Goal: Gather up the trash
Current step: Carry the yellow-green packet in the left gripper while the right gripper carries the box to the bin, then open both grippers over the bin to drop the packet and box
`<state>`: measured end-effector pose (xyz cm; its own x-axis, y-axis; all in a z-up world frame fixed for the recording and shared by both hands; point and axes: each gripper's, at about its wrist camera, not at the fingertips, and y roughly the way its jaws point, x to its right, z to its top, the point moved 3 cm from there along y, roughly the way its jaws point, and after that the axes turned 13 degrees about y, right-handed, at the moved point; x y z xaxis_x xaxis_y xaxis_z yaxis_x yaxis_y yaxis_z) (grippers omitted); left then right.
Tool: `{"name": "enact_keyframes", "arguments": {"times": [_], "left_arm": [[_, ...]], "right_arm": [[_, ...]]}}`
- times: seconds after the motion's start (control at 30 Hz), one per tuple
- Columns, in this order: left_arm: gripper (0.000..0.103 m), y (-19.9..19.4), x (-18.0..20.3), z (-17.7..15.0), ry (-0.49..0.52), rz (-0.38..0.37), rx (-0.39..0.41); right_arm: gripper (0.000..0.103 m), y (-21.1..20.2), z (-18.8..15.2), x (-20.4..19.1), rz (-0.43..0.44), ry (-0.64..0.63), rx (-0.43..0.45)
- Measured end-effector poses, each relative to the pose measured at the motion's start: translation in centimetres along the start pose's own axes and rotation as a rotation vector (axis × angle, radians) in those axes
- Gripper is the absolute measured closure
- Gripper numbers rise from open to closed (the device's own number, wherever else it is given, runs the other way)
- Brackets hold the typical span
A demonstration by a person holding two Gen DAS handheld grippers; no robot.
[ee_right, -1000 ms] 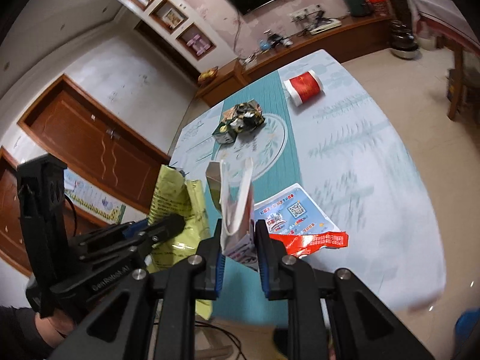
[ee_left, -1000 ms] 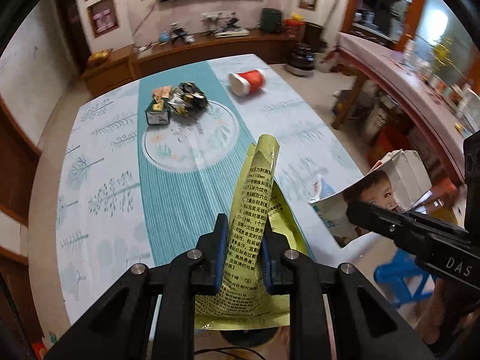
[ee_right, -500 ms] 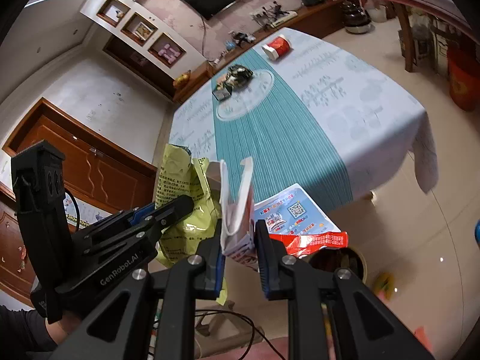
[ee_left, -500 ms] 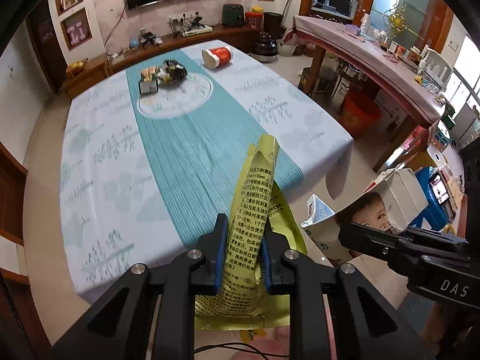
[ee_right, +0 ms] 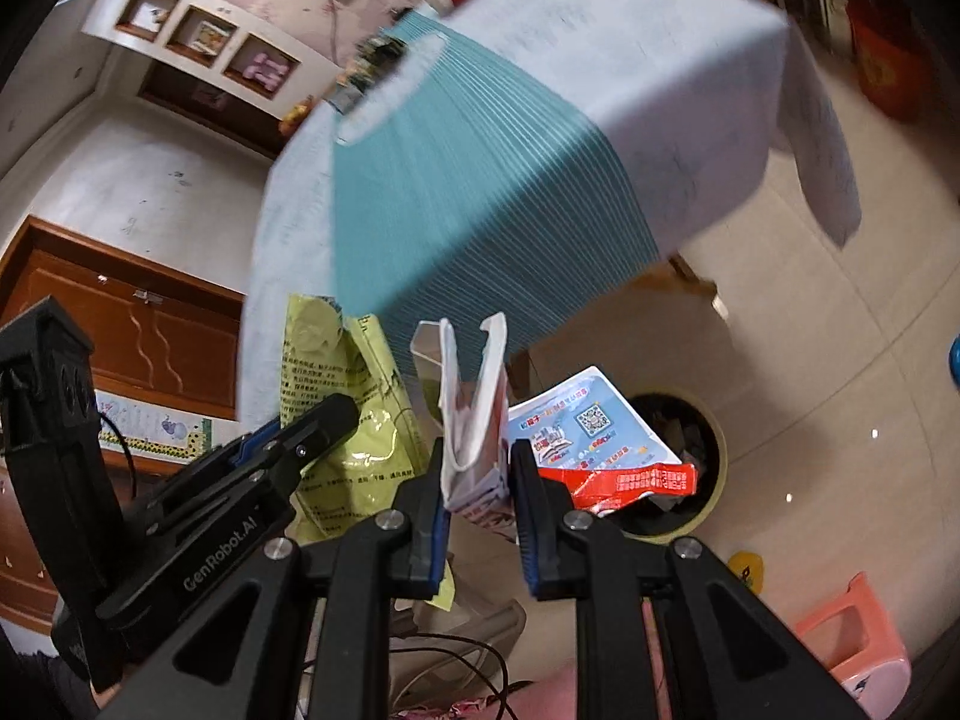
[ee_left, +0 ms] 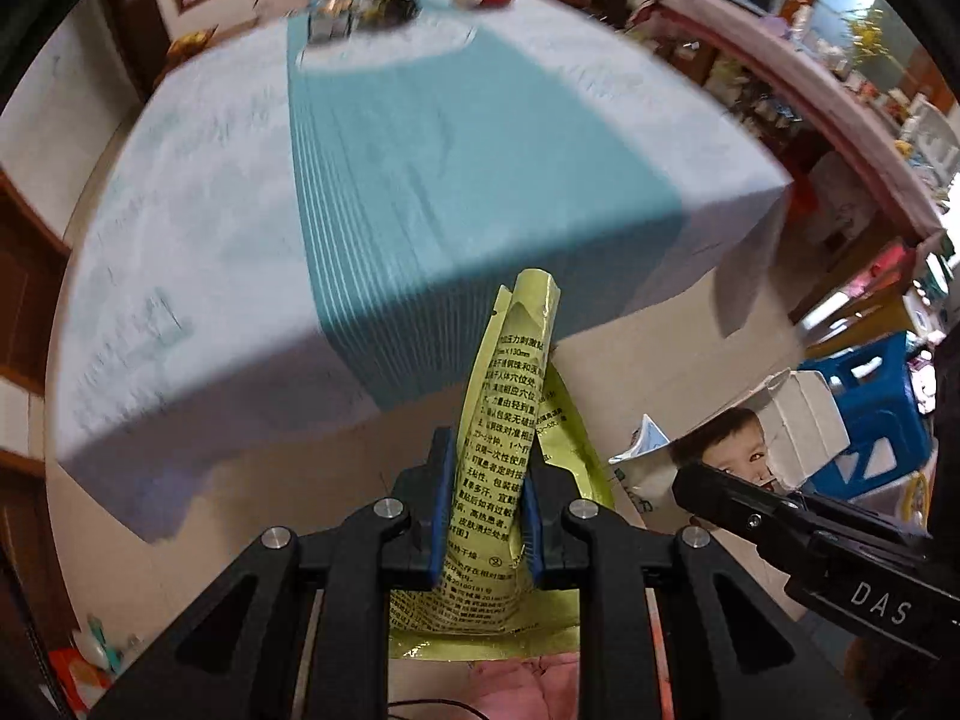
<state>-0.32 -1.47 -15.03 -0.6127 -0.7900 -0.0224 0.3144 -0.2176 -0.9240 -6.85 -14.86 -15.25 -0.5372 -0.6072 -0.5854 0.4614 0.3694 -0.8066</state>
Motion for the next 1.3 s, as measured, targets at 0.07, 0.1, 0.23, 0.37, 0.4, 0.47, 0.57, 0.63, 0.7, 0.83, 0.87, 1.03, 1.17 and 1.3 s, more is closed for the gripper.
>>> {"name": "enact_keyframes", "arguments": {"times": [0.07, 0.1, 0.23, 0.37, 0.4, 0.47, 0.57, 0.63, 0.7, 0.83, 0.87, 1.03, 1.17, 1.3], "left_arm": [[0.085, 3.1, 0.2, -1.1, -0.038, -0.002, -0.024], [0.085, 4.6, 0.5, -1.6, -0.053, -0.003, -0.034], [0.085, 10.9, 1.3, -3.6, -0.101, 0.001, -0.059], [0.084, 16.8, 1.7, -5.4, -0.143, 0.002, -0.097], [0.084, 18.3, 1.8, -5.8, -0.149, 0.01, -0.103], [0.083, 20.8, 1.9, -6.5, -0.151, 0.026, -0.119], [0.08, 23.9, 1.9, -7.5, -0.159, 0.043, -0.14], [0.078, 25.4, 2.0, -7.9, -0.162, 0.051, -0.151], [0.067, 26.7, 2.1, -8.2, -0.16, 0.065, -0.155], [0.049, 28.9, 2.2, -9.0, -0.144, 0.098, -0.181], [0.049, 29.4, 2.2, -9.3, -0.141, 0.096, -0.198], [0.049, 30.5, 2.5, -9.8, -0.128, 0.098, -0.245], [0.047, 29.8, 2.3, -9.6, -0.12, 0.117, -0.244], [0.047, 28.5, 2.0, -9.5, -0.128, 0.134, -0.249]], "right_arm": [[0.085, 2.5, 0.2, 2.1, -0.011, 0.023, -0.017], [0.085, 3.6, 0.3, 3.1, -0.013, 0.035, -0.026], [0.085, 8.9, 0.6, 7.8, -0.029, 0.082, -0.047], [0.085, 13.7, 0.5, 12.4, -0.051, 0.157, -0.094], [0.085, 15.1, 0.5, 13.7, -0.058, 0.174, -0.11], [0.085, 16.9, 0.4, 15.2, -0.068, 0.189, -0.125], [0.085, 19.5, 0.4, 17.4, -0.077, 0.208, -0.146], [0.084, 21.0, 0.5, 18.4, -0.082, 0.222, -0.156], [0.083, 22.6, 0.7, 19.2, -0.098, 0.226, -0.167], [0.081, 24.9, 0.7, 20.4, -0.132, 0.234, -0.209], [0.081, 25.4, 0.7, 20.7, -0.143, 0.238, -0.223], [0.07, 26.8, 0.4, 21.6, -0.202, 0.215, -0.241], [0.062, 26.0, 0.3, 21.1, -0.225, 0.175, -0.216], [0.062, 24.7, 0.3, 20.4, -0.255, 0.12, -0.176]]}}
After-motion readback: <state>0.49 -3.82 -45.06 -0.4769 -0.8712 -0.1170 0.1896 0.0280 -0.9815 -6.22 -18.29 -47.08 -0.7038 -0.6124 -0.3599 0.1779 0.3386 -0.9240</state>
